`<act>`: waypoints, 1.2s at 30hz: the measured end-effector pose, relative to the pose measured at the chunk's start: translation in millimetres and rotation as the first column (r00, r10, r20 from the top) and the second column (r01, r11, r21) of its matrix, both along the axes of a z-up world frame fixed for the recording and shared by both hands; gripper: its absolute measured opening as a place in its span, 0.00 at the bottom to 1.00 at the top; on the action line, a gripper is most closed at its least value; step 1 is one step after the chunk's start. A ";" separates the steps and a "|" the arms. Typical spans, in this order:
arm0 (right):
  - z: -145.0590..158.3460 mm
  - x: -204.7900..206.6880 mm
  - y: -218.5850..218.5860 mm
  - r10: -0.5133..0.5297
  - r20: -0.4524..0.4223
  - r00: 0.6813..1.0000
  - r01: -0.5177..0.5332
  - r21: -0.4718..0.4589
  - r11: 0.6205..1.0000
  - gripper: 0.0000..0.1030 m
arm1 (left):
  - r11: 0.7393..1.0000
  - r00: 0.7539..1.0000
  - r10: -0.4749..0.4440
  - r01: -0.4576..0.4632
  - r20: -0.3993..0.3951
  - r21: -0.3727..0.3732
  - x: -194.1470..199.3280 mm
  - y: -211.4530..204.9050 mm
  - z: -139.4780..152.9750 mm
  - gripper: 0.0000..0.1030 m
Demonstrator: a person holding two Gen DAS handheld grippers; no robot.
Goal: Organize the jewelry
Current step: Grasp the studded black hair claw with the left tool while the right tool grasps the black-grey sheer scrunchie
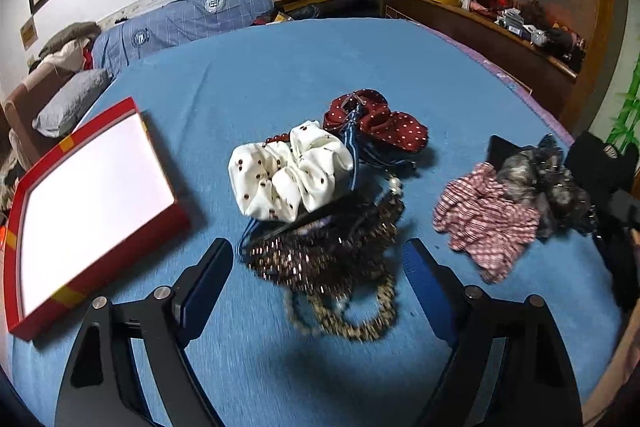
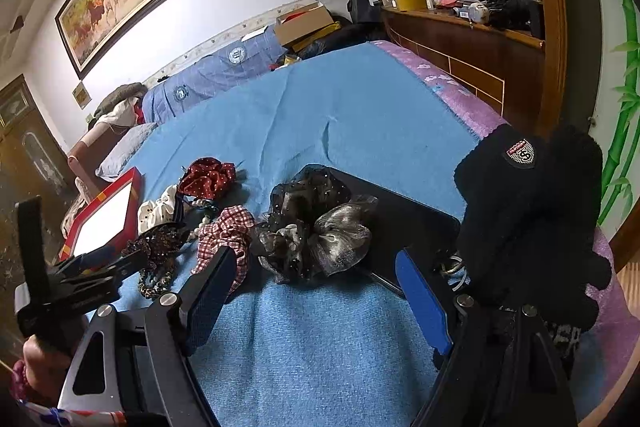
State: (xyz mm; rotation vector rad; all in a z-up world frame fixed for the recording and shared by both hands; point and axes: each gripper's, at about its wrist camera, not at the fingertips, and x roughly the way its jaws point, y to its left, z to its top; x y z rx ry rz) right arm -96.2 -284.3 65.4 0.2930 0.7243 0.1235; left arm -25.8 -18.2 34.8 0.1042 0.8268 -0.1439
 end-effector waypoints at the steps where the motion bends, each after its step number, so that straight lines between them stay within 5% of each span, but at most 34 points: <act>1: 0.0 0.2 -0.2 -0.001 0.000 1.000 0.001 0.000 1.000 0.83 | 1.000 1.000 -0.009 0.009 0.003 0.012 4.4 -1.3 -2.5 0.83; 9: -1.9 4.9 -0.2 -0.006 -0.013 1.000 0.006 0.000 1.000 0.83 | 0.991 0.996 -0.087 0.090 -0.032 0.097 15.5 -12.3 -19.1 0.82; 11: -3.3 6.5 0.2 -0.007 -0.017 1.000 0.007 -0.002 1.000 0.83 | 0.990 0.997 -0.074 0.078 -0.038 0.116 15.9 -12.6 -20.9 0.70; 15: -6.6 11.5 2.3 0.000 -0.031 1.000 0.000 -0.002 1.000 0.83 | 0.995 0.998 -0.056 0.057 -0.010 0.080 12.0 -5.4 -15.9 0.55; 26: -14.4 37.9 31.2 0.045 -0.067 0.997 -0.052 -0.112 0.992 0.79 | 0.996 0.995 -0.070 0.074 0.066 -0.057 -6.9 5.1 2.9 0.52; 29: -22.7 47.8 35.7 0.038 -0.104 0.994 -0.052 -0.143 0.988 0.62 | 0.995 0.995 -0.068 0.074 0.074 -0.074 -10.5 7.8 8.1 0.53; 31: -26.6 49.4 37.5 0.036 -0.119 0.992 -0.054 -0.155 0.987 0.24 | 0.994 0.995 -0.064 0.071 0.081 -0.085 -12.7 10.8 11.8 0.53; 36: -16.2 38.4 32.0 0.038 -0.063 0.997 -0.045 -0.127 0.991 0.09 | 0.991 0.994 -0.055 0.066 0.097 -0.116 -17.0 14.5 19.6 0.53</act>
